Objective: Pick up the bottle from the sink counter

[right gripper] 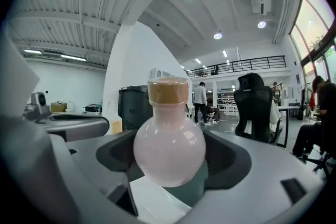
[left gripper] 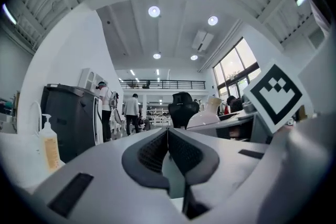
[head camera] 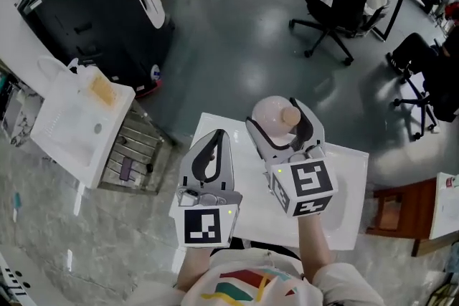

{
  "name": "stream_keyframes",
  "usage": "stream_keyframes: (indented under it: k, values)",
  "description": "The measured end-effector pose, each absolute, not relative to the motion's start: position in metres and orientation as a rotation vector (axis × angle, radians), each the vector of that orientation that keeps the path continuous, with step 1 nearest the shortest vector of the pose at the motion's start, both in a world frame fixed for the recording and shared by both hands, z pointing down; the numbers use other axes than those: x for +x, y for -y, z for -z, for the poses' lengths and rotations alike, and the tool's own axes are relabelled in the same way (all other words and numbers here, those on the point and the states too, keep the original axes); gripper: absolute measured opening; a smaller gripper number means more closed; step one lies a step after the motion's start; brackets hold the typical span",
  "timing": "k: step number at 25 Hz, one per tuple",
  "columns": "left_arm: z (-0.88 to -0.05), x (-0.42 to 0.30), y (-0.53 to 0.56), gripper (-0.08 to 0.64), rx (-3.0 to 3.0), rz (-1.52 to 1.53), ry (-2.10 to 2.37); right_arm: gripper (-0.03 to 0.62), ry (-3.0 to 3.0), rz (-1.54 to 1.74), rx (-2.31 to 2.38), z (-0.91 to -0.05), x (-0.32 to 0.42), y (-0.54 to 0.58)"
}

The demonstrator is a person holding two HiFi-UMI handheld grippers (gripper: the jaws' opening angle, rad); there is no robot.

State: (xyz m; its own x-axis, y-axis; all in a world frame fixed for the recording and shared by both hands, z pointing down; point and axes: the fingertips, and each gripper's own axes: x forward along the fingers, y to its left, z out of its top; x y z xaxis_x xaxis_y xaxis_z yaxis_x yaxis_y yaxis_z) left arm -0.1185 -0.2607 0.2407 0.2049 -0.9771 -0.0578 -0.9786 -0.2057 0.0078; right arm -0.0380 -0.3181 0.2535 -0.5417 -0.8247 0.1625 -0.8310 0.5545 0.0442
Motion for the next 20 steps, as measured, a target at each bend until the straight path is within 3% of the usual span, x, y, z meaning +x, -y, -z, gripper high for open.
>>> stream_keyframes:
  k: [9,20]
  values:
    - [-0.21,-0.041,0.262,0.018,-2.499,-0.071,-1.723,0.387,2.519,0.085,1.707,-0.211,0.078,0.265]
    - [-0.204,0.012,0.248,0.018,-2.573,-0.019,-1.544,0.387,2.37,0.174,1.926,-0.211,0.14,0.214]
